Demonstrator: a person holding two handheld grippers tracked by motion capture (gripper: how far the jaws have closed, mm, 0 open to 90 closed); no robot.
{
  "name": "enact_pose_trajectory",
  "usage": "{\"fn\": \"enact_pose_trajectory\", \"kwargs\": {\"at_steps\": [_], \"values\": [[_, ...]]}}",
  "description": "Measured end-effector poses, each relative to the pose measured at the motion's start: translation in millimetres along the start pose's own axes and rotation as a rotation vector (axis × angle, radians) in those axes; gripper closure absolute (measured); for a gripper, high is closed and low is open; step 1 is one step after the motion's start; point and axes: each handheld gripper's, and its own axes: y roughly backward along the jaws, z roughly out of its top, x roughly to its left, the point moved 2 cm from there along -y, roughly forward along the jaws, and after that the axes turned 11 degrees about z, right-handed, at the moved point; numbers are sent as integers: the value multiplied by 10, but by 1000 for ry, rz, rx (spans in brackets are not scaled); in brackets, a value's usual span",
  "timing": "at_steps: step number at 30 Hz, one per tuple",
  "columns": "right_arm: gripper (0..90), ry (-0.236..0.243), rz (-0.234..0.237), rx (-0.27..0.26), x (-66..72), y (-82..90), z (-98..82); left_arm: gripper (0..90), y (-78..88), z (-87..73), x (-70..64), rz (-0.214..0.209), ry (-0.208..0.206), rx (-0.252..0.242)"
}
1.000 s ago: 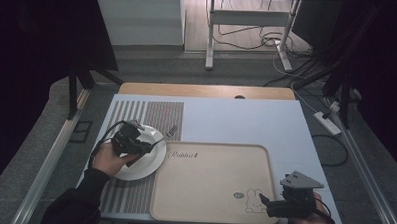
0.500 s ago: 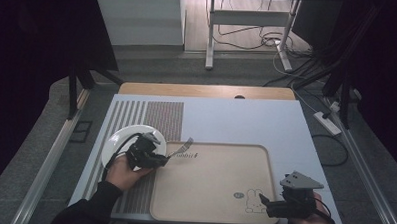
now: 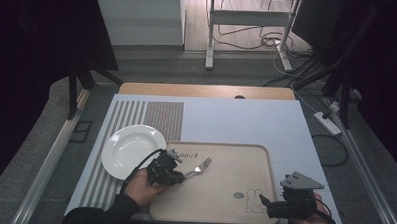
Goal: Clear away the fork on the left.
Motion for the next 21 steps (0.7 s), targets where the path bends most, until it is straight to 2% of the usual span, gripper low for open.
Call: {"fn": "enact_pose_trajectory", "kwargs": {"at_steps": [3,7,10,12,16,18,21], "values": [[0,-2,1,-1,-1,0,0,747,-43,1,-48,-2,-32,9],[0,-2,1,0,-1,-2,1,713,16,91,-59,1,-39,-56],[0,-4,2,0,-4,-1,1,844,22,189,-63,-41,-47,-85],[0,-4,2,1,-4,-3,1,890,-12,264,-89,-44,-50,-80],[0,-5,3,3,-6,-5,0,890,-103,370,-158,-63,-76,-73],[0,-5,3,4,-7,-5,0,890,-154,401,-185,-61,-104,-59],[0,-4,3,4,-6,-7,0,890,-237,427,-199,-51,-120,-42]]}}
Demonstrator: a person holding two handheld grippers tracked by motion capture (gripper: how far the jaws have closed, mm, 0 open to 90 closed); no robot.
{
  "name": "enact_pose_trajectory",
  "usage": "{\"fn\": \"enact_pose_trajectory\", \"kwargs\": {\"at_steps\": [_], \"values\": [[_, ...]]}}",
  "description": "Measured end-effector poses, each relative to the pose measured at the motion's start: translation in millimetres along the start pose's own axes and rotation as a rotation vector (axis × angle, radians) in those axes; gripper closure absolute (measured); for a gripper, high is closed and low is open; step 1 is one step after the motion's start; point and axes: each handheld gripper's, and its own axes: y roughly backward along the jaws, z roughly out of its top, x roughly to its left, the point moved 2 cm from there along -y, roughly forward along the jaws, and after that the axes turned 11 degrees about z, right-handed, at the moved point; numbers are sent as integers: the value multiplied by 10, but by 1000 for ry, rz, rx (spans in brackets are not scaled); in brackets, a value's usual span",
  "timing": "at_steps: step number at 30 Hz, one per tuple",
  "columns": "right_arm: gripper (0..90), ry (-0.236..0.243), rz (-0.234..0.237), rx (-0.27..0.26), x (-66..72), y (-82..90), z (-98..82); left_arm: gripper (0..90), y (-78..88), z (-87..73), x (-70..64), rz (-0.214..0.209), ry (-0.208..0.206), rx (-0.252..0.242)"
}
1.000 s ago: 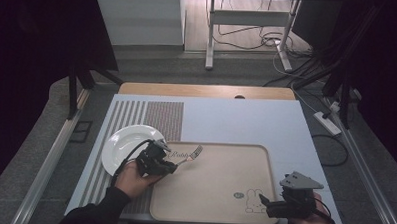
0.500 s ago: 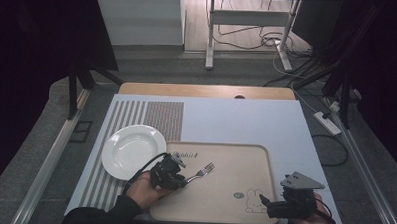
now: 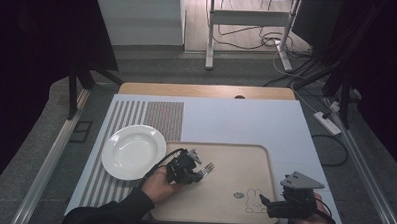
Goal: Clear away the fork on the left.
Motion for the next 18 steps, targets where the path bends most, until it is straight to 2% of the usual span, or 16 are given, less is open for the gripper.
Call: {"fn": "enact_pose_trajectory", "kwargs": {"at_steps": [8,18], "values": [[0,2,-1,0,3,1,-1,890,-48,-23,87,9,24,1],[0,5,-2,-1,6,4,-2,890,18,-125,336,96,69,25]]}}
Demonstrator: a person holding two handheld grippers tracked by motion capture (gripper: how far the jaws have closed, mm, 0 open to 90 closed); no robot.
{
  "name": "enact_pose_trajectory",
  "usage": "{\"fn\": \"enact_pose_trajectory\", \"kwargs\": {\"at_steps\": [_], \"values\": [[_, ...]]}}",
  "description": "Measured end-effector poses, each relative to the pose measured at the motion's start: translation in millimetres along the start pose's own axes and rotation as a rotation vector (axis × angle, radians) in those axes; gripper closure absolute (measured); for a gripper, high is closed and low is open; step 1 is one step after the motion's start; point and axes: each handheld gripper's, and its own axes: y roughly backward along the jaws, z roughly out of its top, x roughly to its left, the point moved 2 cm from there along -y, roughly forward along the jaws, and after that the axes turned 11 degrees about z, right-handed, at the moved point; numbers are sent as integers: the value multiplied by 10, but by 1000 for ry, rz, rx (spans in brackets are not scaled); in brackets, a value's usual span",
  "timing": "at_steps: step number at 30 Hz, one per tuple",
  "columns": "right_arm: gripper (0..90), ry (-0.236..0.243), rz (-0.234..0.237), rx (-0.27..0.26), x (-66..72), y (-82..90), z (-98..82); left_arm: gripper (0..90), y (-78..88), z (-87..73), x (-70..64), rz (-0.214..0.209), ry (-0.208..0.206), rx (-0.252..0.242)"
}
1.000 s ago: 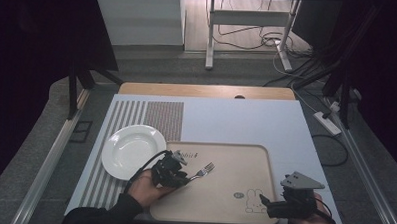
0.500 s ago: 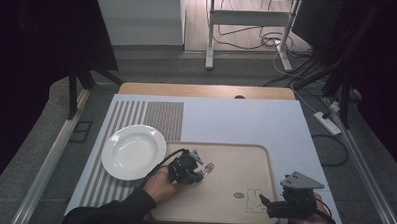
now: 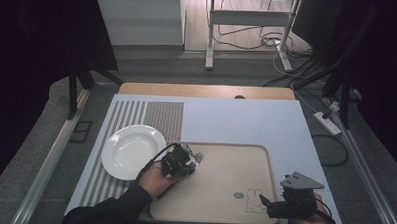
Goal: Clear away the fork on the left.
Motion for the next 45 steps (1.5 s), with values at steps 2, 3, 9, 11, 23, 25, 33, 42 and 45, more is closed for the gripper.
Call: {"fn": "enact_pose_trajectory", "kwargs": {"at_steps": [2,3,9,11,23,25,33,42,45], "values": [[0,0,0,0,2,-1,-1,889,8,-25,56,11,11,3],[0,0,-1,0,2,-1,-1,889,11,-37,84,18,19,3],[0,2,0,1,4,0,-1,889,37,-107,245,46,69,18],[0,3,0,2,4,1,-1,889,45,-127,290,51,81,23],[0,5,1,6,6,-2,-2,889,86,-232,508,86,143,46],[0,6,0,6,6,-1,-2,889,87,-245,535,66,159,39],[0,3,-1,6,8,2,-5,841,94,-237,523,61,153,25],[0,4,-1,6,8,1,-5,652,214,-187,460,26,126,-39],[0,4,-1,6,8,1,-5,581,247,-188,461,19,126,-61]]}}
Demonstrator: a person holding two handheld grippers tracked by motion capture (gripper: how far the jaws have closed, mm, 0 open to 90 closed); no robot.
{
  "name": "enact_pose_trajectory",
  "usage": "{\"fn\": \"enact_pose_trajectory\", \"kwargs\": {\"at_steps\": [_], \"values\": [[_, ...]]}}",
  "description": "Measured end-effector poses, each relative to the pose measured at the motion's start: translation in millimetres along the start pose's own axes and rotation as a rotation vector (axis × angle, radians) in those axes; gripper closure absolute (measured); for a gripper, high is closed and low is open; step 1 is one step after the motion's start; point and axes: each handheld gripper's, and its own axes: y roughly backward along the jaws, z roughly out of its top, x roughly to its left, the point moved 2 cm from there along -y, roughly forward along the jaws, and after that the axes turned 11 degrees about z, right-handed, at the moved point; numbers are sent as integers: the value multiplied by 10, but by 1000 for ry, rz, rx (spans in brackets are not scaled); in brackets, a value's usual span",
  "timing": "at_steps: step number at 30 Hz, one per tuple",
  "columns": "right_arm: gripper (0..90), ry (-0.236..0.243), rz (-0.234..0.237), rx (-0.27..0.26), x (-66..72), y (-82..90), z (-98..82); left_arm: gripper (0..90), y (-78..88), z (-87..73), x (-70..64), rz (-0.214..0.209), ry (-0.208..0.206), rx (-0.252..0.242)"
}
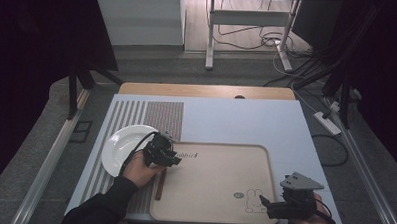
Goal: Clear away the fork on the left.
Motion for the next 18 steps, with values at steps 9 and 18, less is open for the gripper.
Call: {"fn": "enact_pose_trajectory", "kwargs": {"at_steps": [9,18], "values": [[0,-1,0,0,-1,0,0,430,99,-41,51,-12,13,-46],[0,0,1,0,0,0,0,289,196,-96,114,3,12,-105]]}}
